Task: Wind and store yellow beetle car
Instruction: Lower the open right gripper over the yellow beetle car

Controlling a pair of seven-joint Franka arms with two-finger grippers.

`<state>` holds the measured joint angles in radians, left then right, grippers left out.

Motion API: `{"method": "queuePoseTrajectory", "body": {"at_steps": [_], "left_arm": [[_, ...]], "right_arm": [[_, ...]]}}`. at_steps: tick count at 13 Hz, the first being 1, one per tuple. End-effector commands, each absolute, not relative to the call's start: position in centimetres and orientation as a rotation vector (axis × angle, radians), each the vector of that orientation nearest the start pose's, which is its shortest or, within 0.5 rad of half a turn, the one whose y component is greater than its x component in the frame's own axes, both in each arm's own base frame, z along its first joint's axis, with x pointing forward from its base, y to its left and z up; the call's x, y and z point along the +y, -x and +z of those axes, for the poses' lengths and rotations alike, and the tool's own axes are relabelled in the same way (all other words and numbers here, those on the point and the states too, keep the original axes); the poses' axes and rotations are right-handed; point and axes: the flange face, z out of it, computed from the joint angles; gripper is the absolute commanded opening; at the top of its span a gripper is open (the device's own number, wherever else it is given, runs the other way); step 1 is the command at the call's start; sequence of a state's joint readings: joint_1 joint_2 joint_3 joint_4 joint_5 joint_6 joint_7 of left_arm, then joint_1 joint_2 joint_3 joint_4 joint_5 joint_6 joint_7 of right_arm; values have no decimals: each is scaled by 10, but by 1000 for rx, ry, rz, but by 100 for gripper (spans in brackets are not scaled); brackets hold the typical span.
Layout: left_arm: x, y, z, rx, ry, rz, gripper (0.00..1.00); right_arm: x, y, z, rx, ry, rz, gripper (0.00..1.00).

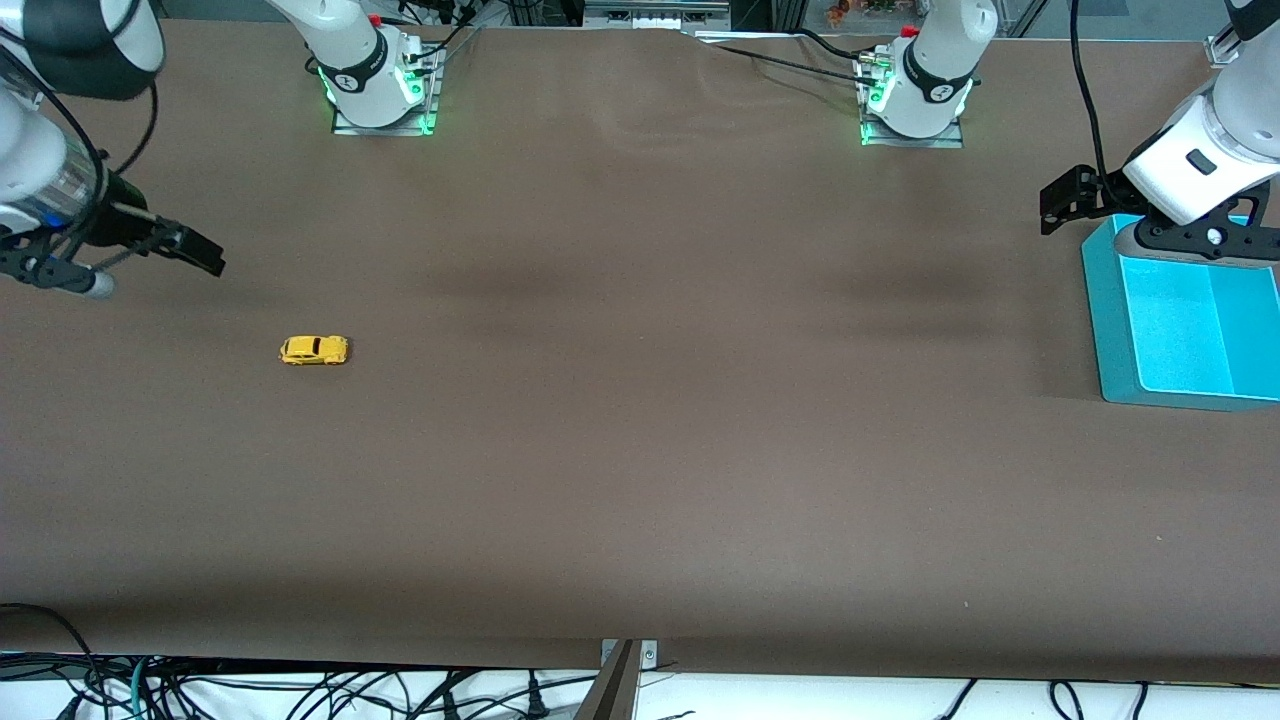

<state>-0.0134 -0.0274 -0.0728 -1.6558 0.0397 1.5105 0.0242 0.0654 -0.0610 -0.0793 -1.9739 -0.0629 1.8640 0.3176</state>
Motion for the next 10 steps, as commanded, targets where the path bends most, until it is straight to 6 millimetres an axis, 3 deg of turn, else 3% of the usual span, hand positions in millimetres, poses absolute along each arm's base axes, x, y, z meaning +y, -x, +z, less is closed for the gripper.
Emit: {"method": "queuePoseTrajectory", "body": {"at_steps": [1,5,10], "left_arm": [[-42,-538,600,198,3065,191,100],[-43,-538,600,198,3065,191,100],[-45,-537,599,198,3065,203,100]], "right_arm": [[-13,-533,451,714,3113,29,100],[-19,-529,397,1179,2956,-35,100],[-21,-532,344,1953,2490,-74,100]]}}
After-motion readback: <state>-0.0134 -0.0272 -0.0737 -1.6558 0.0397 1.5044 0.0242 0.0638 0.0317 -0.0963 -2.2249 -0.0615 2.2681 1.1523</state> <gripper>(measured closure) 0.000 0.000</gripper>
